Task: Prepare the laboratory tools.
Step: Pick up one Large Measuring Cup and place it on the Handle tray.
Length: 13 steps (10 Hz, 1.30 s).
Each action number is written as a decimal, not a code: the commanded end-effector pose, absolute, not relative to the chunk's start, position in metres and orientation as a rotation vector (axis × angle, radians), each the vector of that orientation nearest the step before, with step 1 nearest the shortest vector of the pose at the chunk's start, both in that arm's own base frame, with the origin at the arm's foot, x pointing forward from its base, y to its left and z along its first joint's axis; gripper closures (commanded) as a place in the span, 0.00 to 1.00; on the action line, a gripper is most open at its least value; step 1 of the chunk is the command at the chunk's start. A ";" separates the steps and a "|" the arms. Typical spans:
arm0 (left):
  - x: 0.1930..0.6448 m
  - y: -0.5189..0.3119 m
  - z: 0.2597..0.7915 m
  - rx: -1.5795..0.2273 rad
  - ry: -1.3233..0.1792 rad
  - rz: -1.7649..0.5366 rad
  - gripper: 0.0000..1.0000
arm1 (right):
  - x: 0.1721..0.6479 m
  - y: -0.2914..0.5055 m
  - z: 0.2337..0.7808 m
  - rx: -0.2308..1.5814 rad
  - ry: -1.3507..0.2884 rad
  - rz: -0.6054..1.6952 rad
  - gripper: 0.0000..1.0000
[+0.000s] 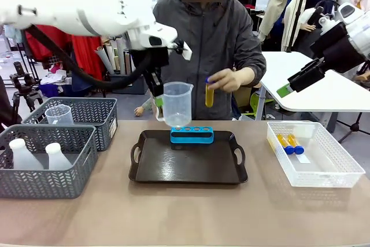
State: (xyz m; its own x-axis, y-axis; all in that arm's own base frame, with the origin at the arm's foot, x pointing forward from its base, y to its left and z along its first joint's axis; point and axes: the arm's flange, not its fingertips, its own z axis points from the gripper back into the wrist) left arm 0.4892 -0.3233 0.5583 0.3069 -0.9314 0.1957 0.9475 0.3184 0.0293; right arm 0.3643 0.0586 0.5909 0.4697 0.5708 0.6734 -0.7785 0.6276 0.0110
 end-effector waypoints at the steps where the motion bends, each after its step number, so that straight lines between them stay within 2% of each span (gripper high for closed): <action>1: 0.499 -0.335 0.548 -0.169 -0.150 -1.304 1.00 | 0.365 0.059 0.592 0.362 -0.690 0.843 0.00; 13: 0.505 -0.331 0.556 -0.146 -0.173 -1.271 1.00 | 0.365 0.059 0.592 0.362 -0.690 0.843 0.00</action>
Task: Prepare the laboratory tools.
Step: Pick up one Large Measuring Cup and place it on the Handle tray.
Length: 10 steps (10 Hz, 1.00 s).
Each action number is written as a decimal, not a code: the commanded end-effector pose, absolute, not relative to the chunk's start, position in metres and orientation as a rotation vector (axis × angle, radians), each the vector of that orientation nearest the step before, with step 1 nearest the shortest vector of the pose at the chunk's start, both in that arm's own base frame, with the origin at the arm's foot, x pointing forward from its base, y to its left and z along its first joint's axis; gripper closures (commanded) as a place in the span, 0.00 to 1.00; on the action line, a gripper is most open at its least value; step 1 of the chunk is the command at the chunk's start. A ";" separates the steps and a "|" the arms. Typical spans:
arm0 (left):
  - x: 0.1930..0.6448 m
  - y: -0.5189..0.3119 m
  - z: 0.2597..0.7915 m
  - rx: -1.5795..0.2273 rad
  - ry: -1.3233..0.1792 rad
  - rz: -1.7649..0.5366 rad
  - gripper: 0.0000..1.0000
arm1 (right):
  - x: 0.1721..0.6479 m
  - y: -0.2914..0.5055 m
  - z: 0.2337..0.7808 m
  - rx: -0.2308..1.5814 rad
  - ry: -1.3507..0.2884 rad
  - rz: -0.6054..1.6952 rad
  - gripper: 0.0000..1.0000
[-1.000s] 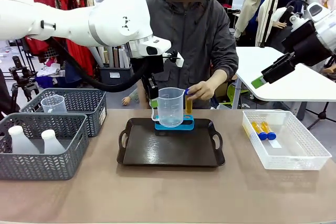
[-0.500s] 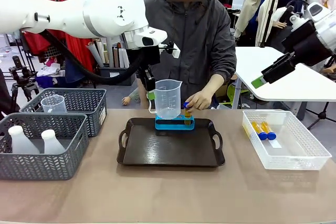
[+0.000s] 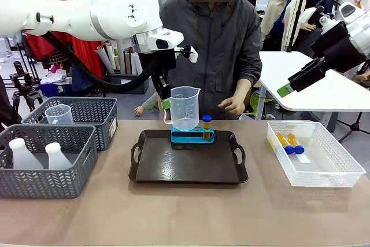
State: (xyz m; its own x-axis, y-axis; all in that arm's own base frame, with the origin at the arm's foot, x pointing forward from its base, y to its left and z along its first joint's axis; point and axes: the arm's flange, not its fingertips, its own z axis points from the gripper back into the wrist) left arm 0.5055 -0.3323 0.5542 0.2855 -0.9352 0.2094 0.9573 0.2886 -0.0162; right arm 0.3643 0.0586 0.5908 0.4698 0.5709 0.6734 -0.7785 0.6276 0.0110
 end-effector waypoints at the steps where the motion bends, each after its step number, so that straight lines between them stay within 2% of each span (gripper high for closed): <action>1: 0.505 -0.331 0.556 -0.146 -0.173 -1.271 1.00 | 0.365 0.059 0.592 0.362 -0.690 0.843 0.00; 10: 0.506 -0.332 0.554 -0.149 -0.171 -1.271 1.00 | 0.365 0.059 0.592 0.362 -0.690 0.843 0.00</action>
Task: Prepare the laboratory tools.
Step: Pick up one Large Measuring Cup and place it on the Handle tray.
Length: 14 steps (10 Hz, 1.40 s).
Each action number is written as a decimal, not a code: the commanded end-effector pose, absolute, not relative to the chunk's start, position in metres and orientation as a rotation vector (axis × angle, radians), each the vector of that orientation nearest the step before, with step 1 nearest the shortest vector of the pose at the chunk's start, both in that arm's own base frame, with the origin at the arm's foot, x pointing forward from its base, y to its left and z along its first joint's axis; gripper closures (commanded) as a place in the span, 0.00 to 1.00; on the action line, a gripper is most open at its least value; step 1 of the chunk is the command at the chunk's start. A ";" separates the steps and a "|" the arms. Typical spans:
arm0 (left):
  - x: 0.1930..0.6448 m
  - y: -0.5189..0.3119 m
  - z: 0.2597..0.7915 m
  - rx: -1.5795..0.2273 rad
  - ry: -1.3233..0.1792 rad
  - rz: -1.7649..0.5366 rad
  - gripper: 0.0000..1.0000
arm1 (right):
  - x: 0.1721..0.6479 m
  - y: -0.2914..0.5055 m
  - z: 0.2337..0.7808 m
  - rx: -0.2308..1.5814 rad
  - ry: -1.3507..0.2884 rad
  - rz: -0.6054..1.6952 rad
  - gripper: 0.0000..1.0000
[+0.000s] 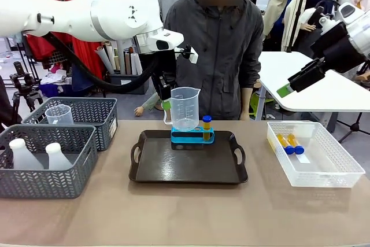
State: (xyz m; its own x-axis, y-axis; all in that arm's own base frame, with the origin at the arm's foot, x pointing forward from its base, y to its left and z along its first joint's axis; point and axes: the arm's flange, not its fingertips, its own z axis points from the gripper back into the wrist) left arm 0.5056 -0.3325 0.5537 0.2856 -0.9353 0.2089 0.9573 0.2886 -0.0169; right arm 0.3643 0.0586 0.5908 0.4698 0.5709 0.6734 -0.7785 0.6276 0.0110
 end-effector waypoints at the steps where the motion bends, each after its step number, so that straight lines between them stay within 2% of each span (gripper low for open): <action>1: 0.508 -0.339 0.554 -0.129 -0.166 -1.273 1.00 | 0.365 0.059 0.592 0.362 -0.690 0.843 0.00; 3: 0.509 -0.365 0.541 -0.101 -0.150 -1.326 1.00 | 0.365 0.059 0.592 0.362 -0.690 0.843 0.00; 9: 0.540 -0.428 0.453 -0.048 -0.146 -1.488 1.00 | 0.365 0.059 0.592 0.362 -0.690 0.843 0.00; 14: 0.541 -0.441 0.415 -0.046 -0.155 -1.565 1.00 | 0.365 0.059 0.592 0.362 -0.690 0.843 0.00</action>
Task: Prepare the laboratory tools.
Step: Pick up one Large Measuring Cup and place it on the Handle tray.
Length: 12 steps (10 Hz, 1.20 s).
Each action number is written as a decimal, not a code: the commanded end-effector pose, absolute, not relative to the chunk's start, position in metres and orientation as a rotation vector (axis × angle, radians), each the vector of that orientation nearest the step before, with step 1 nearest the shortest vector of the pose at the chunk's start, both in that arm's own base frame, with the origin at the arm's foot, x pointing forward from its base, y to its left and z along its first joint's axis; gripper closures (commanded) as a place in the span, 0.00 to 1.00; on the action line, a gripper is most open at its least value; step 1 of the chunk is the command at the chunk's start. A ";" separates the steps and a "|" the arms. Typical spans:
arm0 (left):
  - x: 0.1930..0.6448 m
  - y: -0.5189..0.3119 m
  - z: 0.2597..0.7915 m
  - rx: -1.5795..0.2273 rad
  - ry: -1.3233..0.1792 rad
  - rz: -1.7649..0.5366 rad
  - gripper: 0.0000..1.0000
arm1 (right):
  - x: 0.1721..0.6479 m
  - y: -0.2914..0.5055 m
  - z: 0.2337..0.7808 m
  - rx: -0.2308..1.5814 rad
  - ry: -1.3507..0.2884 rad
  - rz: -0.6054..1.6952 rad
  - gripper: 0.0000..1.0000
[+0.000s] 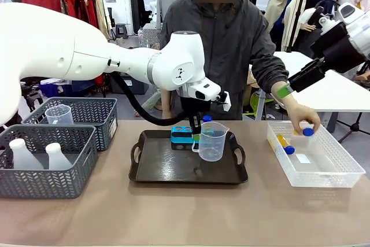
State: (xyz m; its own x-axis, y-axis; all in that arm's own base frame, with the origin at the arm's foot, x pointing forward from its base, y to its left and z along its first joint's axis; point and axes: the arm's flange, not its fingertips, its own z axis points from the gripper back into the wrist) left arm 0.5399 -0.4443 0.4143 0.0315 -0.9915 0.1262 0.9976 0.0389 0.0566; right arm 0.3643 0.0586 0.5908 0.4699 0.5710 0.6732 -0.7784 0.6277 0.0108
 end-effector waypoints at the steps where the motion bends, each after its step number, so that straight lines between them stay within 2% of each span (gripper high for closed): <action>1: 0.543 -0.440 0.410 -0.058 -0.142 -1.571 1.00 | 0.365 0.059 0.592 0.362 -0.690 0.843 0.00; 4: 0.544 -0.441 0.398 -0.086 -0.119 -1.576 1.00 | 0.365 0.059 0.592 0.362 -0.690 0.843 0.00; 9: 0.544 -0.439 0.397 -0.101 -0.107 -1.578 0.03 | 0.365 0.059 0.592 0.362 -0.690 0.843 0.00; 10: 0.543 -0.439 0.400 -0.099 -0.113 -1.571 0.00 | 0.365 0.059 0.592 0.362 -0.690 0.843 0.00; 12: 0.540 -0.435 0.407 -0.097 -0.121 -1.565 0.00 | 0.365 0.059 0.592 0.362 -0.690 0.843 0.00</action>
